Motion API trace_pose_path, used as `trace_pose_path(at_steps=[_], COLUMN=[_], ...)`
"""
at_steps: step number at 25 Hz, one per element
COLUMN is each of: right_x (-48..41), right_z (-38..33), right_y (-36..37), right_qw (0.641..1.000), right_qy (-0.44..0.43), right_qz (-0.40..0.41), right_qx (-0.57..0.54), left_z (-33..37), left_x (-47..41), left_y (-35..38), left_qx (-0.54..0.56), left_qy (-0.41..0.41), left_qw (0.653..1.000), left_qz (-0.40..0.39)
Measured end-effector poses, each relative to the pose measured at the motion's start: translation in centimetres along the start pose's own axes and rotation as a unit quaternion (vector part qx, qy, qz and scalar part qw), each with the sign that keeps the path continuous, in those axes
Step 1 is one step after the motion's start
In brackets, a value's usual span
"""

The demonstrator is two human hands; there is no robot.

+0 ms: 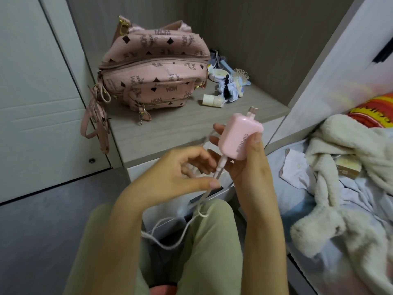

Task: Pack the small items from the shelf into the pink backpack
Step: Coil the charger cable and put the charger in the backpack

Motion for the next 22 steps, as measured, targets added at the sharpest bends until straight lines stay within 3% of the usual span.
trace_pose_path(at_steps=[3,6,9,12,16,18,22], right_x=[-0.4,-0.7,-0.8,-0.7,-0.6,-0.2,0.7], right_z=[1.1,1.3,1.4,2.4,2.9,2.8,4.2], right_y=[0.1,0.3,0.4,0.1,0.1,0.1,-0.2], right_qw=[0.998,0.994,0.977,0.973,0.956,0.948,0.957], right_qy=[0.050,0.044,0.076,0.132,0.186,0.212,0.251], right_qz=[0.030,0.032,0.011,0.010,-0.037,-0.088,-0.144], right_qx=[-0.038,-0.095,-0.201,-0.191,-0.226,-0.220,-0.005], left_z=[-0.3,-0.9,-1.1,-1.1,-2.3,-3.5,-4.1], left_x=[-1.0,-1.1,-0.2,0.3,1.1,1.3,1.1], left_y=[1.2,2.3,2.4,1.1,1.7,0.3,-2.4], left_qx=[0.060,0.124,0.128,0.125,0.071,0.036,0.024], left_qy=[-0.005,-0.019,-0.022,0.002,-0.009,-0.037,-0.058], left_qw=[0.998,0.992,0.989,0.988,0.982,0.989,0.998], left_qz=[0.028,-0.012,-0.074,-0.088,-0.173,-0.141,-0.002])
Point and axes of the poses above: each hand's wrist, its own x-axis away from the middle knuckle, its own y-axis out of the palm, z = x × y, the point moved 8 cm from there along -x, towards the middle knuckle, and after that the axes turned 10 degrees about y, right-handed, at the moved point
